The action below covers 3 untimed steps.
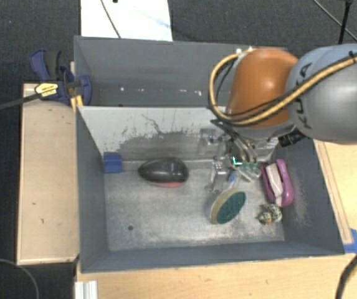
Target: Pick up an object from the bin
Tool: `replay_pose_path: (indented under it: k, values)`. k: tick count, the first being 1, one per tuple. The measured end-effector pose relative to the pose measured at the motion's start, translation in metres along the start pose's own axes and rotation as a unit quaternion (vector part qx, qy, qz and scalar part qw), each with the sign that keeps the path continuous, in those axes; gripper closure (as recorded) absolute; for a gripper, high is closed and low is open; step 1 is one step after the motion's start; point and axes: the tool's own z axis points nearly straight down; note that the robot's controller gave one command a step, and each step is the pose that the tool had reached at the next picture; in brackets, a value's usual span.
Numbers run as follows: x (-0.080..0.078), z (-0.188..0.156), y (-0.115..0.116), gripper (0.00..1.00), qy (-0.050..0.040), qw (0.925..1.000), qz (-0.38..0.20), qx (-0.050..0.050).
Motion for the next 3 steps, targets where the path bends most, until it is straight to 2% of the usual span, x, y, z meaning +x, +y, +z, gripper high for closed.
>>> replay_pose_path:
  k: [1,2,3]
  values:
    - [0.044,0.061,-0.057,0.00,-0.0008,0.9985,-0.055,0.001]
    - [0.080,0.086,-0.080,0.00,0.0007,0.9973,-0.073,0.001]
    - [0.076,0.084,-0.077,1.00,-0.0052,0.9973,-0.074,0.000]
